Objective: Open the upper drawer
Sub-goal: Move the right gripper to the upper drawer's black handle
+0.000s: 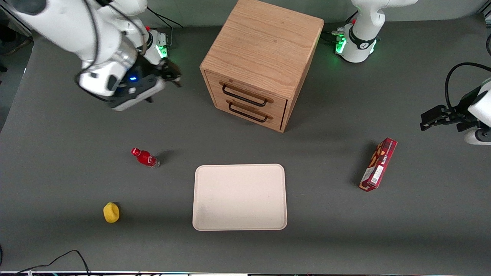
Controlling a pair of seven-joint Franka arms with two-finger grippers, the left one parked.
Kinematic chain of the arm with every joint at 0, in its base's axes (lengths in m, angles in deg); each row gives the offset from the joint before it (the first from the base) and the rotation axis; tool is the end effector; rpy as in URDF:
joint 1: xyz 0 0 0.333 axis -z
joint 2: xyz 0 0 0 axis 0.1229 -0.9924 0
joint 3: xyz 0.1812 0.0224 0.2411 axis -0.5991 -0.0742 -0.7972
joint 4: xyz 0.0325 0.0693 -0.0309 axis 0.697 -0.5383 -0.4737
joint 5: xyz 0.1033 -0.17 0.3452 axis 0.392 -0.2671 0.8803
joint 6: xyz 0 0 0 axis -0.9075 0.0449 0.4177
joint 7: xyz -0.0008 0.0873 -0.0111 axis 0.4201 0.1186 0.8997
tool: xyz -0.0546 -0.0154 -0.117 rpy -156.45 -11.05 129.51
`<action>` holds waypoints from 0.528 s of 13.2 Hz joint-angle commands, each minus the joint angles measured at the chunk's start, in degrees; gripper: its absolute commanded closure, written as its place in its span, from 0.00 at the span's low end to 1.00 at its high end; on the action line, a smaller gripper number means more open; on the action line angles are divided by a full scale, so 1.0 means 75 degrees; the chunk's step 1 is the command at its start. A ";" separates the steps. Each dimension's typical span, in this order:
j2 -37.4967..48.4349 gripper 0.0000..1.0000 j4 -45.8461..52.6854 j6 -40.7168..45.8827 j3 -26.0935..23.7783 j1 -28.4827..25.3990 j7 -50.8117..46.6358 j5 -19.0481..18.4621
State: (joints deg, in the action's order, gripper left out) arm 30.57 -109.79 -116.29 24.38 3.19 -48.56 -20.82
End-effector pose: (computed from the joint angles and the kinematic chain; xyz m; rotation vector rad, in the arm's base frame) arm 0.5070 0.3167 0.5694 -2.8401 -0.6235 0.0635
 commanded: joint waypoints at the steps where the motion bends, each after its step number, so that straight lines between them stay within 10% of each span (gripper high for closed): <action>1: -0.0844 0.00 0.0111 -0.0874 -0.0727 0.0035 0.0913 0.0116; 7: -0.2287 0.00 0.0263 -0.1569 -0.1455 -0.0221 0.3391 -0.0689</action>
State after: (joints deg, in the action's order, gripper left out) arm 16.36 -109.93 -127.77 15.62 2.94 -25.88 -22.55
